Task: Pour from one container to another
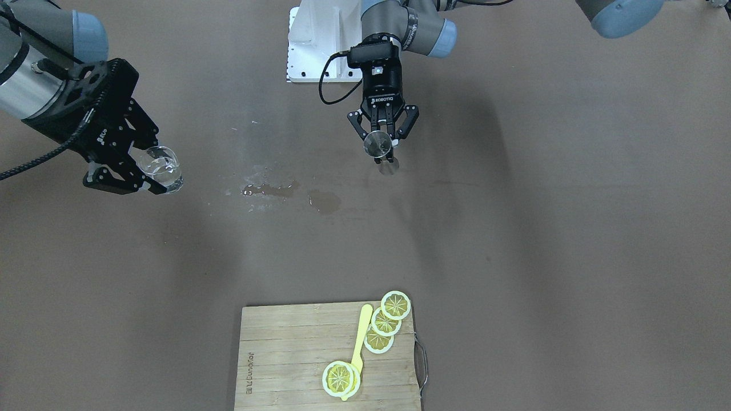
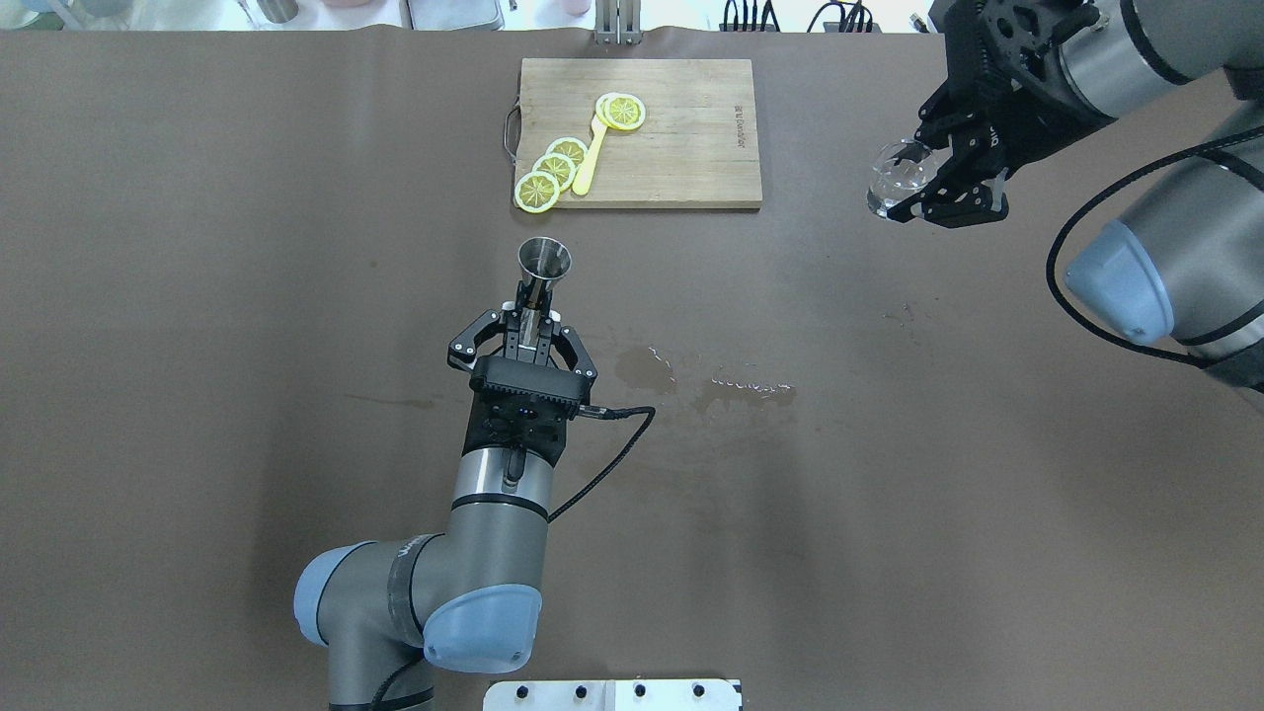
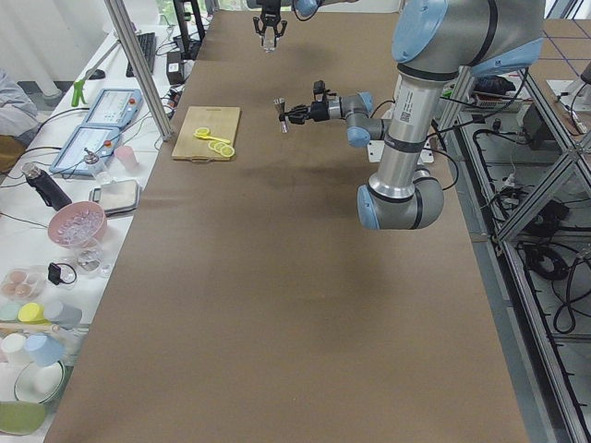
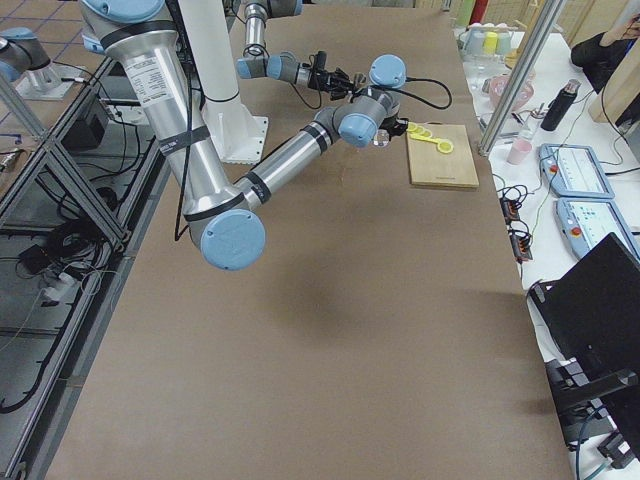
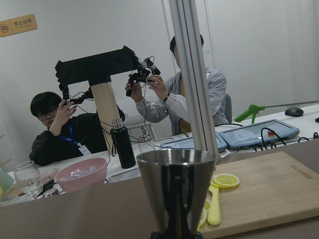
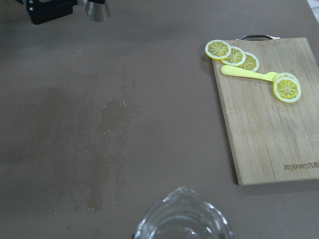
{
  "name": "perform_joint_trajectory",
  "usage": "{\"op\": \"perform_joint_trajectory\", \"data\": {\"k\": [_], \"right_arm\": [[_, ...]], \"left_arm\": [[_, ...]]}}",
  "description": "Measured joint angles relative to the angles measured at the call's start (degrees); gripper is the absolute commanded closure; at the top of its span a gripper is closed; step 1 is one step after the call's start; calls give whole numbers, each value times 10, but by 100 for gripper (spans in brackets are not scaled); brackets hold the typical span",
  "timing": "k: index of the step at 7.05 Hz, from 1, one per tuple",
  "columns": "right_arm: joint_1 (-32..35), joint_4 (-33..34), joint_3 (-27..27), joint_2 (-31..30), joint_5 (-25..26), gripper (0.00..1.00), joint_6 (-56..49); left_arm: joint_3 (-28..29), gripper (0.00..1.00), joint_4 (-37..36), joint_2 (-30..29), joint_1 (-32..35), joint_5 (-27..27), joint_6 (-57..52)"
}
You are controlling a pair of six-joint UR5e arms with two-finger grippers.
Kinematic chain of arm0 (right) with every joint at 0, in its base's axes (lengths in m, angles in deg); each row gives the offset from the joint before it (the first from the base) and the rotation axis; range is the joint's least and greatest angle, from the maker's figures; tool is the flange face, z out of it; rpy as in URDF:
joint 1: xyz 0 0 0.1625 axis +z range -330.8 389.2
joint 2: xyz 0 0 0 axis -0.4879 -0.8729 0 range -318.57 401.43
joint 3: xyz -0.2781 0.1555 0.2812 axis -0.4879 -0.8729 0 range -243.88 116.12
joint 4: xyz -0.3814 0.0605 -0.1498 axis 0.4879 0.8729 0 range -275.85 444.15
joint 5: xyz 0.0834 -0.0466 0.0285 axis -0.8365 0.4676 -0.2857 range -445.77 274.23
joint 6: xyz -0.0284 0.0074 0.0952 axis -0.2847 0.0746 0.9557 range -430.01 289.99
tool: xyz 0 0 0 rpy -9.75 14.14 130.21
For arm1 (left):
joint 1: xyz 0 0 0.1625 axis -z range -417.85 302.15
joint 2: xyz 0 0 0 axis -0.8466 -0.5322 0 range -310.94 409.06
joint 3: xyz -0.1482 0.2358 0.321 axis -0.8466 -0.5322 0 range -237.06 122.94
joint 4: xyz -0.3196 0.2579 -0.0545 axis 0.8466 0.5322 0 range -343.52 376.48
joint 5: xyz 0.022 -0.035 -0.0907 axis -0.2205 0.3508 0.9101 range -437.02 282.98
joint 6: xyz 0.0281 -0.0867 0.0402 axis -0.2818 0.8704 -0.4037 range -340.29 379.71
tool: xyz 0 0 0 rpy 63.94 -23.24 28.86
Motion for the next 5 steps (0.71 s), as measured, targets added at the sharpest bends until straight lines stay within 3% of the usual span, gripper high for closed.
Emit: {"op": "perform_joint_trajectory", "data": {"k": [5], "right_arm": [[-43,4,7,60,9,100,3]], "left_arm": [[73,100,48,-83,11,28,-81]]}}
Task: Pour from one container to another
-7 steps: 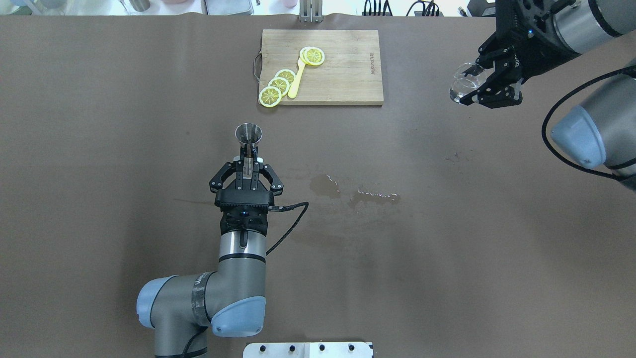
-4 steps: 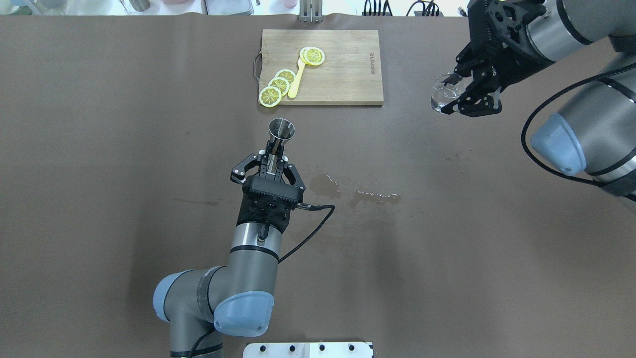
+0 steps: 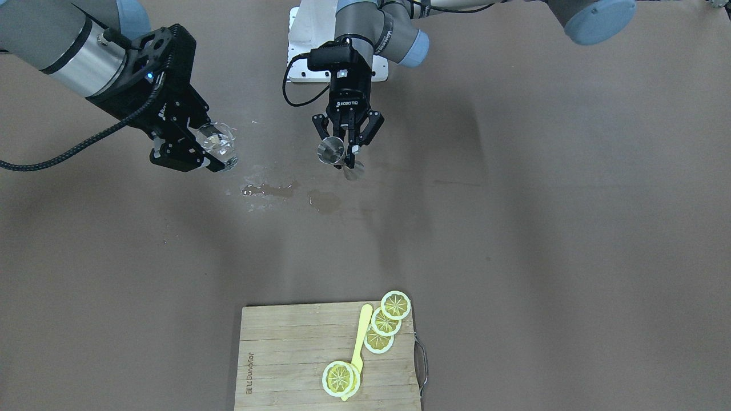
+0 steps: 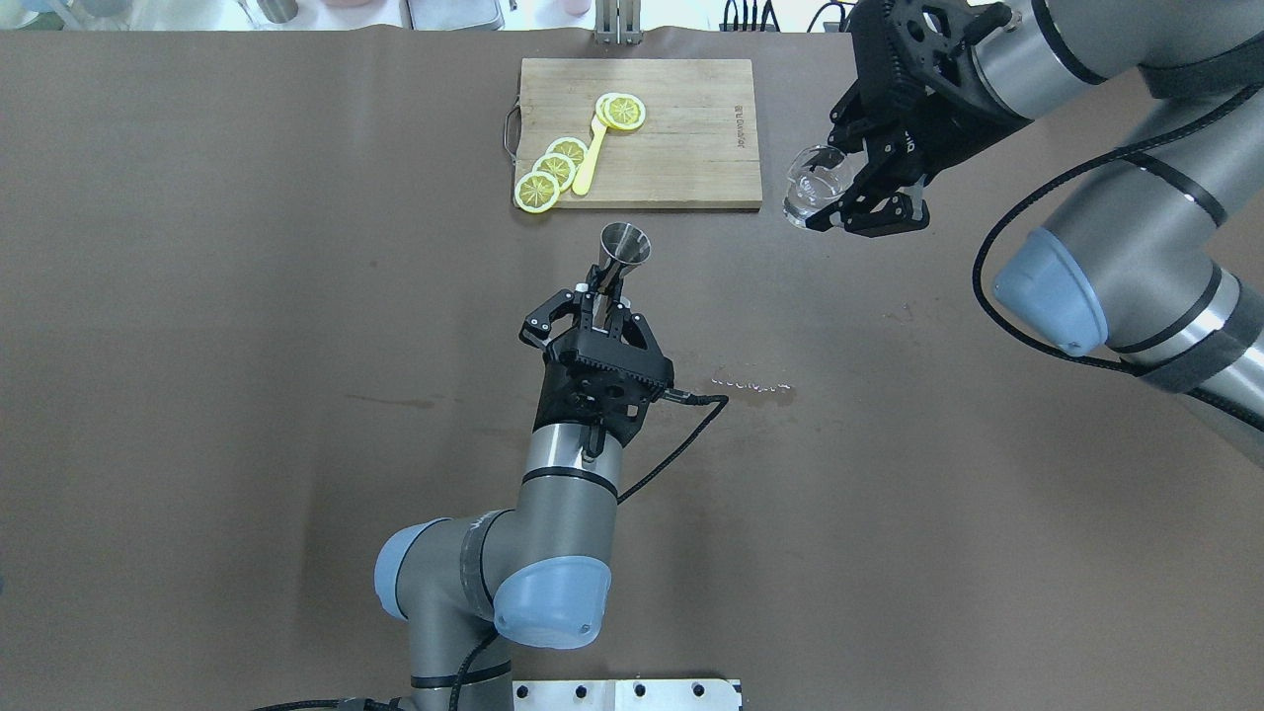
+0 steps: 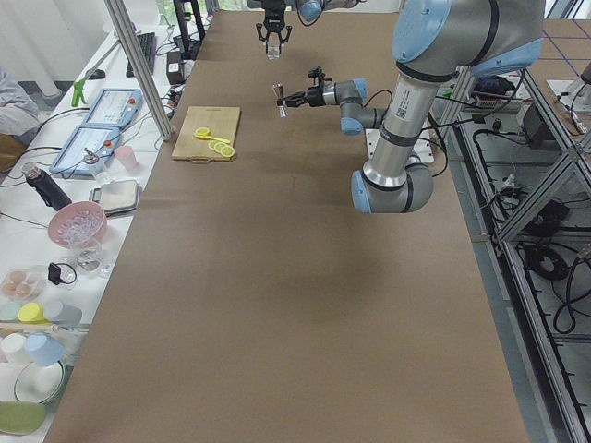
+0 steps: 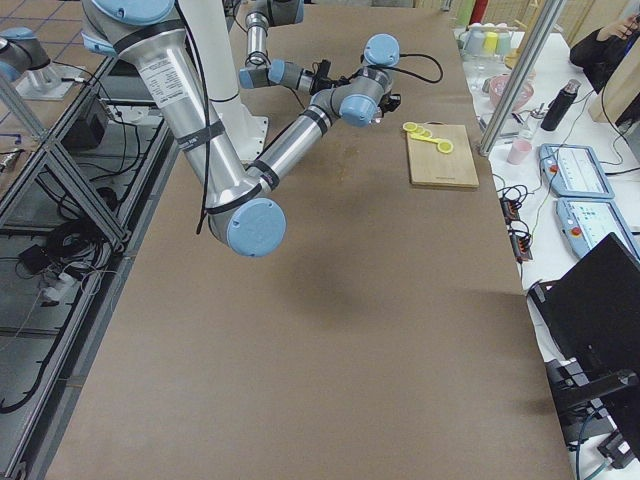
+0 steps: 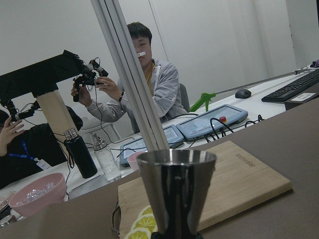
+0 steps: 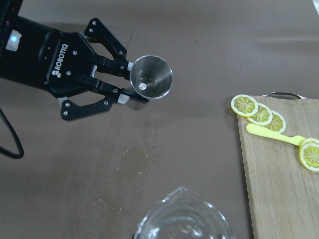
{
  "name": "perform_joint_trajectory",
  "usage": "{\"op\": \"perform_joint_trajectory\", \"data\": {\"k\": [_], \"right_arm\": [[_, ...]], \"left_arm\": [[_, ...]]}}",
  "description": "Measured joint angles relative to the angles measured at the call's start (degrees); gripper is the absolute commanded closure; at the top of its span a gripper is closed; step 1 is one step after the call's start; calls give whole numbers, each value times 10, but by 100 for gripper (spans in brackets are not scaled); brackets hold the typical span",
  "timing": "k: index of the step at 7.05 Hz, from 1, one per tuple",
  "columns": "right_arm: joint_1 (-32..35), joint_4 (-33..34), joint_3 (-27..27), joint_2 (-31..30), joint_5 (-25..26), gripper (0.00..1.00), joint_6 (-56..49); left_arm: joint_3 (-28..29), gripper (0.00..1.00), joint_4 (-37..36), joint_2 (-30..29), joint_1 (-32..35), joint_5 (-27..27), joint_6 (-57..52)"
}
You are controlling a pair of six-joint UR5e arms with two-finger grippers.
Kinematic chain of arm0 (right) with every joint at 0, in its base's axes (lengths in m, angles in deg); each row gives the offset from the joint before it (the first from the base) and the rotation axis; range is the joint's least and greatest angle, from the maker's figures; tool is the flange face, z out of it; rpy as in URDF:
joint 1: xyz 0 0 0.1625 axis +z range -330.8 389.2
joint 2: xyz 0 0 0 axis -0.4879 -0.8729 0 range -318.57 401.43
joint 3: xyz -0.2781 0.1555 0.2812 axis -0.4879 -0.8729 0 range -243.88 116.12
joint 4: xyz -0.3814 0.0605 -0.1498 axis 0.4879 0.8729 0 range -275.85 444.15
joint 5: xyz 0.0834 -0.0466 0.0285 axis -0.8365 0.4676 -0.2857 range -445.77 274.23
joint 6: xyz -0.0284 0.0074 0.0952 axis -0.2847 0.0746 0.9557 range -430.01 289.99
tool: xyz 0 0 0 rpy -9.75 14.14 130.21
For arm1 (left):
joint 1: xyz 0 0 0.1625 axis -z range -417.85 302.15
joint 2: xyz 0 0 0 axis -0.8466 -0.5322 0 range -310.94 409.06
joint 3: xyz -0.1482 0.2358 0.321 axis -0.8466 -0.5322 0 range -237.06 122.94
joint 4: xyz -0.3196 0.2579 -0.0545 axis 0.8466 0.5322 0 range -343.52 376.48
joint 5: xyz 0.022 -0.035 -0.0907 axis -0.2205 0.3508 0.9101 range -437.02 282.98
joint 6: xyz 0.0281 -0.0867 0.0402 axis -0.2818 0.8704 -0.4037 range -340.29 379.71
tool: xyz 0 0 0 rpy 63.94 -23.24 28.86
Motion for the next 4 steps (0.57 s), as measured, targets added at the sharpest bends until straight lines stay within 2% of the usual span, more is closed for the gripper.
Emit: {"op": "perform_joint_trajectory", "data": {"k": [2,4], "right_arm": [[-16,12,0,10,11,100,3],[-19,56,-2,31,16,100,1]], "left_arm": [[34,100,50,-15,20,25,-2],[77,100,111,-32,48,62,-15]]}}
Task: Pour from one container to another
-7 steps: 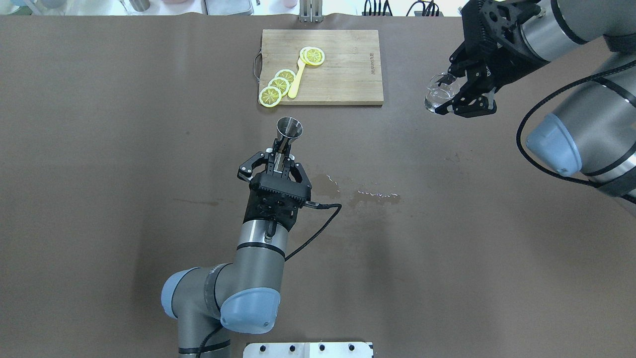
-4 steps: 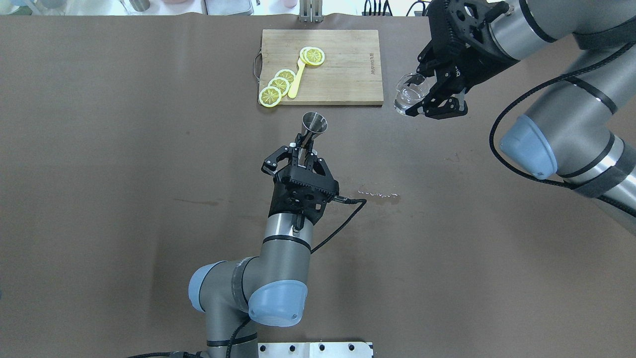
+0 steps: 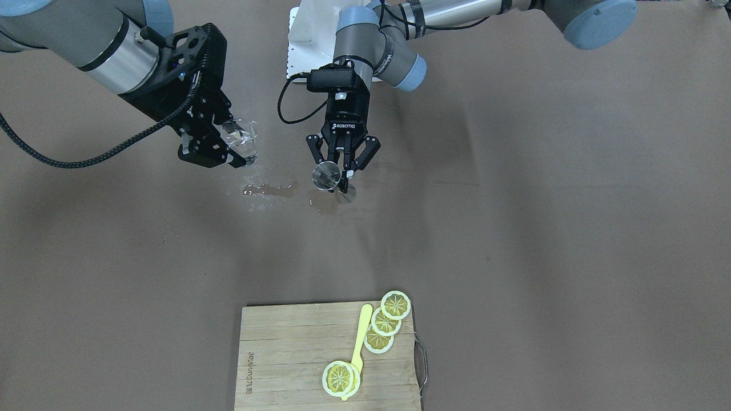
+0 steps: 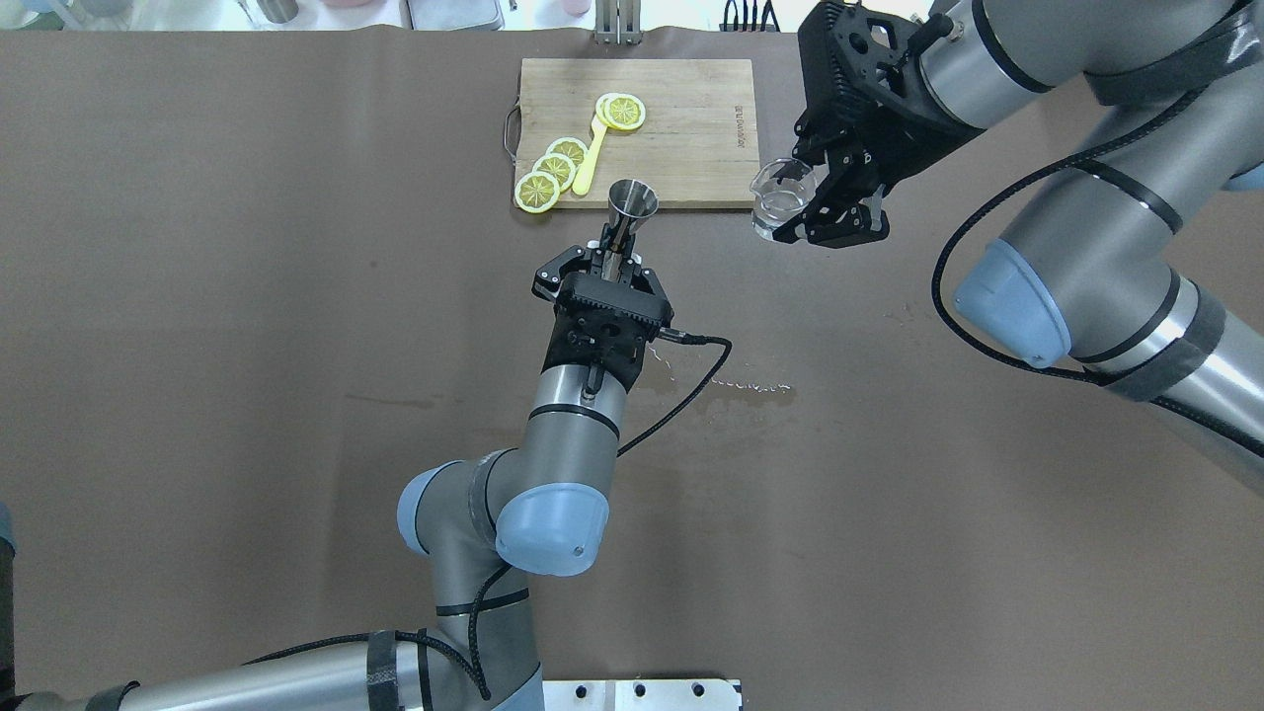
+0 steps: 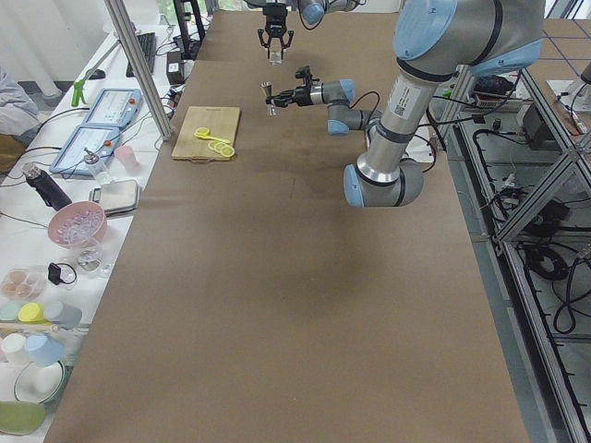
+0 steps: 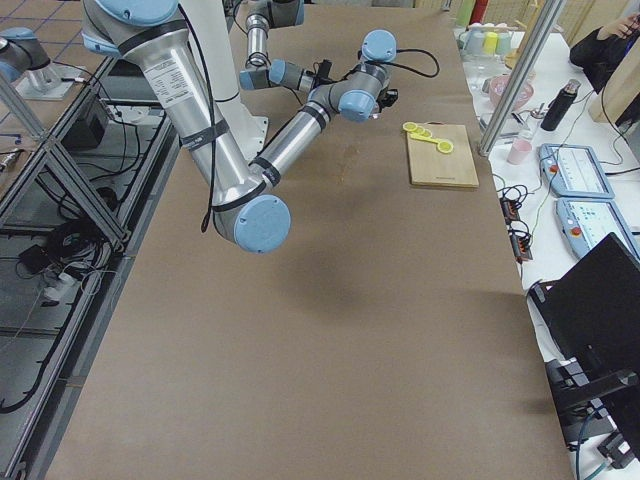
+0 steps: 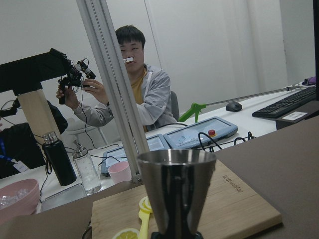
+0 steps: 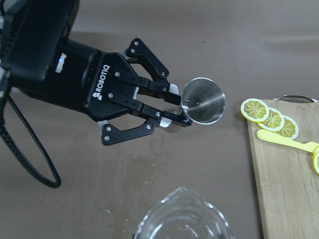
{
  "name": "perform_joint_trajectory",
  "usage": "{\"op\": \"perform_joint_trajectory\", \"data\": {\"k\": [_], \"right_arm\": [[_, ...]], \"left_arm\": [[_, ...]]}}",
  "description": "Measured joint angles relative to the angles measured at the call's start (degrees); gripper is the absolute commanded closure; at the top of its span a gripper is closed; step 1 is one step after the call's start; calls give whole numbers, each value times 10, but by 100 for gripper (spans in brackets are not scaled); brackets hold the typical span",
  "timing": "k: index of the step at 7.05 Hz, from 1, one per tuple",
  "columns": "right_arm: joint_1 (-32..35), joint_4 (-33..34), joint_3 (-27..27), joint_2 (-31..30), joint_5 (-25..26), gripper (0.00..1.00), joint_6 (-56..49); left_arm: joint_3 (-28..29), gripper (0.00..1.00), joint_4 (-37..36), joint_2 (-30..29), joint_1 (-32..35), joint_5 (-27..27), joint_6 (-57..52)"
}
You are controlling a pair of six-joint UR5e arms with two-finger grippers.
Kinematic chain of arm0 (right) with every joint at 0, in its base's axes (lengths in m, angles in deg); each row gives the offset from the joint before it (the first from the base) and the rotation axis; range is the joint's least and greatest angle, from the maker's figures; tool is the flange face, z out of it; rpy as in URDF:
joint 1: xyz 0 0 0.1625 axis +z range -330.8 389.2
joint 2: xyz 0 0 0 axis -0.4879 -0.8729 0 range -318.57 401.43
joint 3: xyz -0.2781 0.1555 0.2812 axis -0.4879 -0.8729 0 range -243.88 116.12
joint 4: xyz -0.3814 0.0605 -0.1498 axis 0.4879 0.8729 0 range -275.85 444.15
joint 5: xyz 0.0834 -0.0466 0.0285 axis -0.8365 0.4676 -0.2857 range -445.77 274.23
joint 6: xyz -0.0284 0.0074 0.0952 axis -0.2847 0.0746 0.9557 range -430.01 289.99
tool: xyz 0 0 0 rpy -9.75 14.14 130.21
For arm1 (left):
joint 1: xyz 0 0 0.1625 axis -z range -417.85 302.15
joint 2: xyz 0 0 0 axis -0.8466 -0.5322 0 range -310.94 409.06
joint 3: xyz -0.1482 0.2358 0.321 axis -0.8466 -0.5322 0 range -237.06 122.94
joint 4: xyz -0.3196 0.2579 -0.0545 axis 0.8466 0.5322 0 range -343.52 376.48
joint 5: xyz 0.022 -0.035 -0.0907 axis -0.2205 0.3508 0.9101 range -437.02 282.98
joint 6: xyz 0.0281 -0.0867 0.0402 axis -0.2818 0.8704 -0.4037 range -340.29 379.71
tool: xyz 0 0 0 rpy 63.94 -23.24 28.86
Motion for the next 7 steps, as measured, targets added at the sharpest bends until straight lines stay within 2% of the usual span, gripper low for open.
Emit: {"op": "perform_joint_trajectory", "data": {"k": [4,7], "right_arm": [[-6,65,-8,36,9,100,0],[-7,132,-19,61,35,100,-5]], "left_arm": [[23,100,30,-22,7,15,-42],[41,100,86,-23,11,51,-71]]}}
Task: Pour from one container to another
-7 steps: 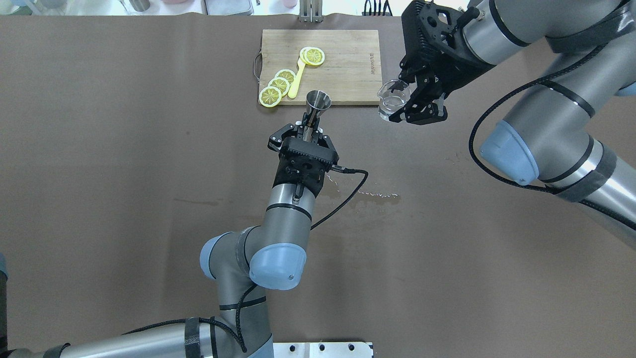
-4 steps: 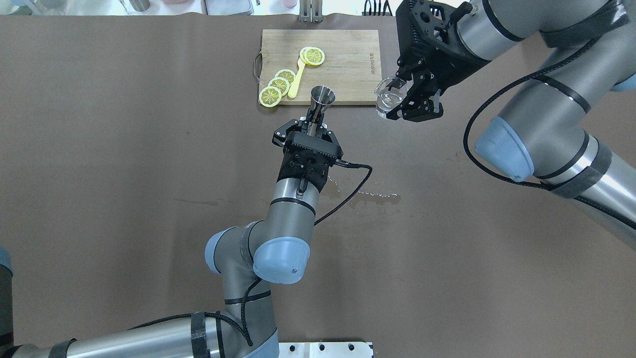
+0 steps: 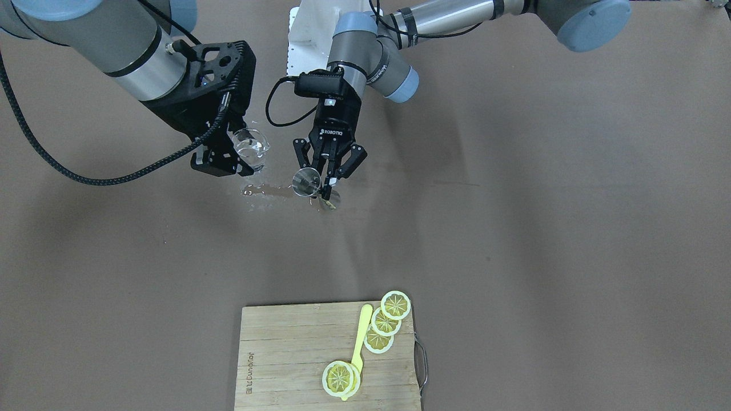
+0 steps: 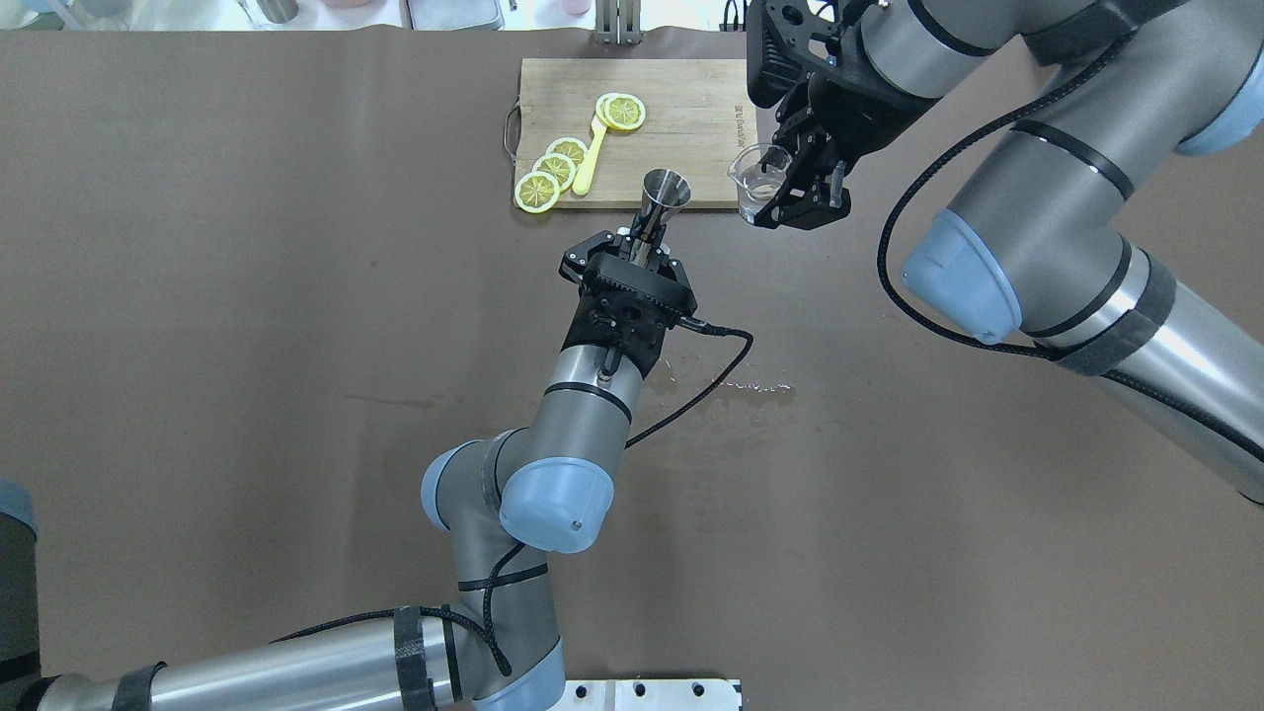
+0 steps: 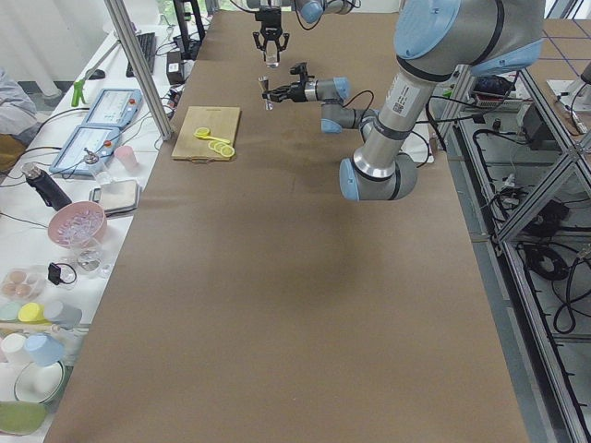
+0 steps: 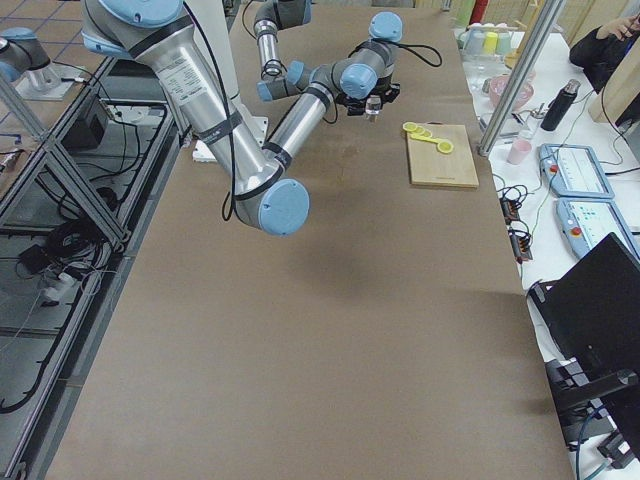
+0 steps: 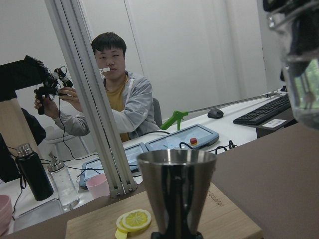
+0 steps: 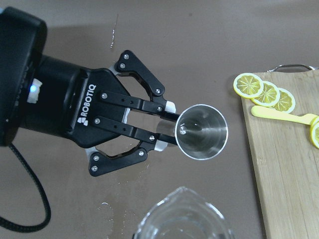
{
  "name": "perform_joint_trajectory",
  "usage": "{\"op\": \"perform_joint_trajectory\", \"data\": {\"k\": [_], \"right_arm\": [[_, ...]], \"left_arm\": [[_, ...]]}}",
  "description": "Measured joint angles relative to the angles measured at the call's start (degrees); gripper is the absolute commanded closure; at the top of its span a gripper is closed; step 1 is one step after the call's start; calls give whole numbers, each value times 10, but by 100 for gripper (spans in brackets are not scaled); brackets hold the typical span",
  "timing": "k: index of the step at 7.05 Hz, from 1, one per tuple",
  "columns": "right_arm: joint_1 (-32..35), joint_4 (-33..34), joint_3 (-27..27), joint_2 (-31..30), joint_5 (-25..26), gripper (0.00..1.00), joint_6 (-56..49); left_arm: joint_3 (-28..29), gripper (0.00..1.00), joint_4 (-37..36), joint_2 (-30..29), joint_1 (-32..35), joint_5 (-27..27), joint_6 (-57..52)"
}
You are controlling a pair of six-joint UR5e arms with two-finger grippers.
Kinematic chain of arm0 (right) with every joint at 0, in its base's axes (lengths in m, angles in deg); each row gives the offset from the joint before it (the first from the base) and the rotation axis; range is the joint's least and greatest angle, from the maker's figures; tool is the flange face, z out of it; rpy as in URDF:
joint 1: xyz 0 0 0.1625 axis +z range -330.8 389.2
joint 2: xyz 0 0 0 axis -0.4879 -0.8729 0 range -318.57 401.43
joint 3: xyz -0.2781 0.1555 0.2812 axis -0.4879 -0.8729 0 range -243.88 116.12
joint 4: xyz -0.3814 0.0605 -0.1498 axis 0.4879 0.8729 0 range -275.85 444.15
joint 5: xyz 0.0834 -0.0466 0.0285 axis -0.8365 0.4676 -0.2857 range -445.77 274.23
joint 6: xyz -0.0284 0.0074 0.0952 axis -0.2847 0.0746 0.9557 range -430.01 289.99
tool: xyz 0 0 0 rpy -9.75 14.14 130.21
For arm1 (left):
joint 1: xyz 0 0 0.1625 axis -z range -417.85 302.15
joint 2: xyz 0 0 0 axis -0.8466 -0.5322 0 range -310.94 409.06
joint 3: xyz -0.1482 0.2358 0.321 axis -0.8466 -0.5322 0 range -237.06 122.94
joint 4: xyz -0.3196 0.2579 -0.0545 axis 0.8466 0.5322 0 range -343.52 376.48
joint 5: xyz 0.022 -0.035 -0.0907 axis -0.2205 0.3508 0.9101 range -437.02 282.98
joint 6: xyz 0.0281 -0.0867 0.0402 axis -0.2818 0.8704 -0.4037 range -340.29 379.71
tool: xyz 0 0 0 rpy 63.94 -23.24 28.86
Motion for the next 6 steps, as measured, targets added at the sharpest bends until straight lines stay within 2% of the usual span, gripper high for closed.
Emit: {"op": "perform_joint_trajectory", "data": {"k": [3,6], "right_arm": [[-3,66,-33,49,30,100,-18],[-15,104,-70,87,58,100,-30]], "left_arm": [[8,100,21,1,2,16,-15],[11,100,42,4,4,17,-33]]}}
